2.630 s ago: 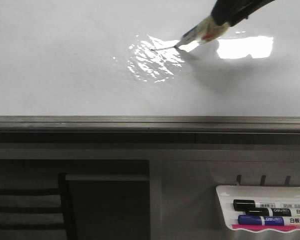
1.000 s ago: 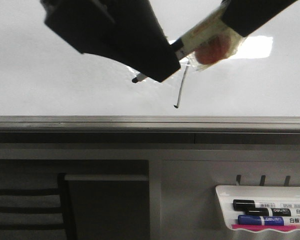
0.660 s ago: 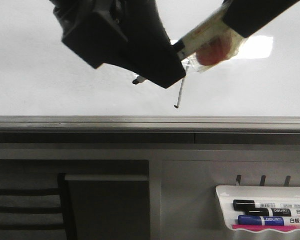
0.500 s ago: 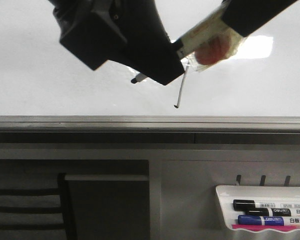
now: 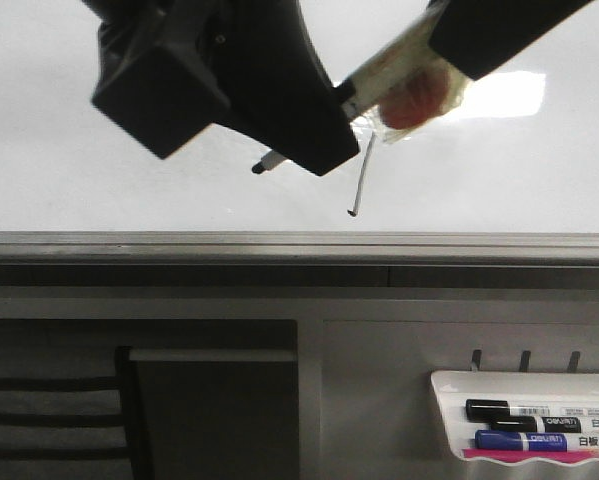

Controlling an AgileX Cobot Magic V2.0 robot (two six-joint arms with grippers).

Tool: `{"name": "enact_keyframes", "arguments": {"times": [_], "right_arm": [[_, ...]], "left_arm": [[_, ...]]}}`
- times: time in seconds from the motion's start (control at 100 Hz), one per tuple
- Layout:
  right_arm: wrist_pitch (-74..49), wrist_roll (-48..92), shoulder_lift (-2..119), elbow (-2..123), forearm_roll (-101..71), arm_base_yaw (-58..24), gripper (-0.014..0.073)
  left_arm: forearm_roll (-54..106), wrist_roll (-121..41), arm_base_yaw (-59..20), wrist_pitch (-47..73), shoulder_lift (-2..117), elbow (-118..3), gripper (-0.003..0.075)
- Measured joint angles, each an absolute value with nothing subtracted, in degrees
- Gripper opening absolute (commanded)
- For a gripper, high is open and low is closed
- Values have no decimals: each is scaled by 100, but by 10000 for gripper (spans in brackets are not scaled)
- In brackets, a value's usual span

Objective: Write number 7 on whiteboard

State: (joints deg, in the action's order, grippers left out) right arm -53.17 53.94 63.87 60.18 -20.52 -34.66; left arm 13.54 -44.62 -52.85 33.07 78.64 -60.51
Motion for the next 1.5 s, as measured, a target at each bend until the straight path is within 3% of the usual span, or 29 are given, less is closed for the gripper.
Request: {"name": "enact_keyframes", "arguments": {"times": [0.23,0.38,0.66,0.97,1.24,1.5], "right_arm": [[-5390,4443,6187,6057,-1220,-3190,354],[-5461,3507,5769,6057,-646,-2645,354],[-5760,3313,5408,6057,-542,-2150,354],[-5768,3309,5408,6057,-542,-2150,354],[-5721,3300,5408,6057,-542,-2150,354],[-5618,3300,5408,6057,-542,-2150,354]], "left_arm": [[961,-4182,-5144,3567,7859,-6060,-20],[80,-2975,-4704,4089,7859,-6060,-20],[-1634,118,-3153,4886,7824,-6060,-20],[-1762,1663,-1552,3711,7824,-5671,-20],[-1661,1787,-1359,2872,7824,-5483,-20],[-1410,1800,-1359,3012,7824,-5483,-20]]}}
